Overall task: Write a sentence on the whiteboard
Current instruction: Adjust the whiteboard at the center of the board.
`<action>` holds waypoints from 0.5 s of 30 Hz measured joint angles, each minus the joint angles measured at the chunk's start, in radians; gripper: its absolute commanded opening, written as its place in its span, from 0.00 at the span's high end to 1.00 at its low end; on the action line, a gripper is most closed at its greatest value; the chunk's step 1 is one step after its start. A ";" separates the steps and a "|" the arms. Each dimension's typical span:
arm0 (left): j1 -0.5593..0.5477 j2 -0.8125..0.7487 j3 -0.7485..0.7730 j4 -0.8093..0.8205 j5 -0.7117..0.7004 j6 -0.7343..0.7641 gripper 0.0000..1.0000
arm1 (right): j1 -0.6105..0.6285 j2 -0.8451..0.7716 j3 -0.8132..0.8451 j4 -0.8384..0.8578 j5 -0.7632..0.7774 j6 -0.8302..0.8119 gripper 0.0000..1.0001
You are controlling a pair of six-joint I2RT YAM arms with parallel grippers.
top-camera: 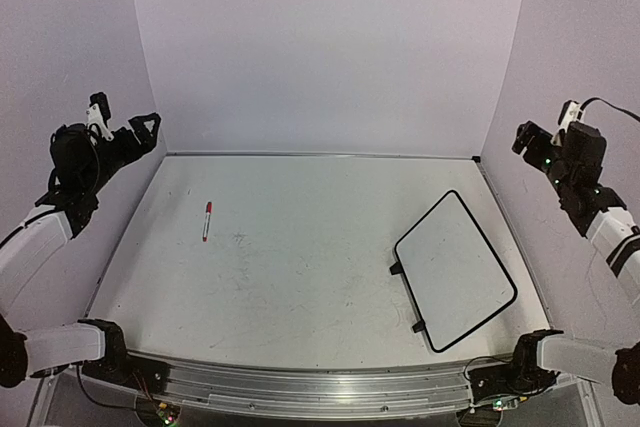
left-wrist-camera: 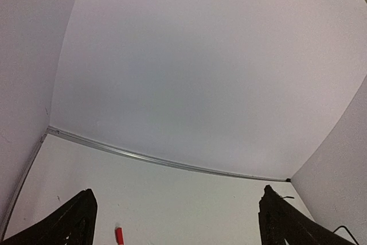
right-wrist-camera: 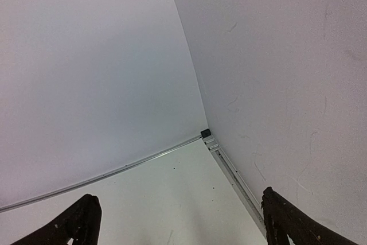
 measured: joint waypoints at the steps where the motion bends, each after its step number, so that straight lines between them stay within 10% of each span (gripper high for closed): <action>1: 0.000 0.006 0.002 0.000 0.022 0.002 0.01 | 0.000 0.000 0.006 -0.007 -0.009 0.000 0.02; 9: -0.001 0.072 0.005 -0.002 0.200 0.000 0.01 | 0.028 0.029 0.093 -0.050 -0.184 0.001 0.02; 15: -0.001 0.141 0.005 -0.004 0.333 -0.028 0.01 | 0.317 0.138 0.196 -0.066 -0.165 0.017 0.02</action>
